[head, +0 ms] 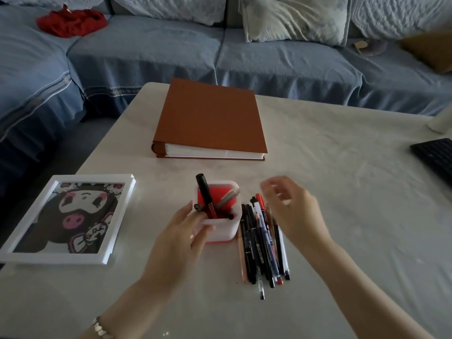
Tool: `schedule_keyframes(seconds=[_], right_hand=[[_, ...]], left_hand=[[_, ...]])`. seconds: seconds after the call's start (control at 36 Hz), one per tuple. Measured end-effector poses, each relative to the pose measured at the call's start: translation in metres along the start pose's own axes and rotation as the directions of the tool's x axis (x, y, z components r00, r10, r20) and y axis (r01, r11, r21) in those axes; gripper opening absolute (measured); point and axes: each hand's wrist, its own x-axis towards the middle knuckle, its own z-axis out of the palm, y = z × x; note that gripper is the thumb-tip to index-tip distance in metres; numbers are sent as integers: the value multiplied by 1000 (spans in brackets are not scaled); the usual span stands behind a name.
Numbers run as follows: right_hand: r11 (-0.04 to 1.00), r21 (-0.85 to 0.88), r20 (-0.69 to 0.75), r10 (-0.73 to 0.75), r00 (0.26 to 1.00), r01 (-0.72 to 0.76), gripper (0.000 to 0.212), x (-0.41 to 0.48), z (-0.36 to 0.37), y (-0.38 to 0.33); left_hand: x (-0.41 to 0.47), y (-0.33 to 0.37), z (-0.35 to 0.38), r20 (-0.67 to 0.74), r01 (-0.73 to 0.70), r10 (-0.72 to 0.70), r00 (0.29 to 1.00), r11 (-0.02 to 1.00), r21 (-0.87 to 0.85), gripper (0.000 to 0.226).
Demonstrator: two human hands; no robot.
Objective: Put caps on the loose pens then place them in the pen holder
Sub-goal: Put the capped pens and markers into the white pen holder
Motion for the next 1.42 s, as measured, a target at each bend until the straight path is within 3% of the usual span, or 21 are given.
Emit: schedule_keyframes(seconds=[0.11,0.19,0.44,0.67,0.78,0.86,0.94,1.03,1.08,1.17,1.25,1.33,1.42], right_hand=[[925,-289,112,288,951,-246,42,-2,-11,45],[861,-403,190,411,892,-311,57,-6,-4,61],[833,-431,204,464,862,-346,17,4,18,66],[847,-380,244,479,843,-371,30,6,18,76],[875,-347,275,439,856,-338,29,3,7,78],[914,-240,219,379,899,-327,20,5,-8,69],[958,90,124,261,957,-273,17,9,-24,42],[858,507,10,88,996,-81,20,7,-39,-4],[802,596,-32,-26,999,40,15,2,-42,-31],[852,512,-35,-110,993,112,10,-1,-25,-51],[974,194,26,-126,992,118,12,2,6,-48],[985,-27,116,-167,979,171,7,2,32,-37],[980,-23,117,-195,974,199,24,2,39,-28]], left_hand=[[-1,-4,3,-15,4,-4,1000,1000,-16,33],[-2,-6,6,-14,8,-8,1000,1000,-13,40],[-2,-6,6,-23,1,-1,1000,1000,-1,38],[-2,-5,6,-37,7,-7,999,1000,-4,28],[-1,-5,6,-32,5,-5,999,1000,5,36],[-2,-6,6,-26,-2,2,1000,1000,2,32],[-3,-5,7,-15,5,-5,1000,1000,-27,24],[-4,-5,8,-36,-18,18,999,1000,3,22],[-4,-4,8,-36,-9,9,999,1000,-7,27],[-4,-4,9,-39,6,-7,999,1000,-19,35],[-4,-3,10,-53,-11,11,999,1000,-4,30],[-4,-3,9,-48,-18,18,999,1000,0,25],[-3,-3,8,-33,-5,5,999,1000,-17,25]])
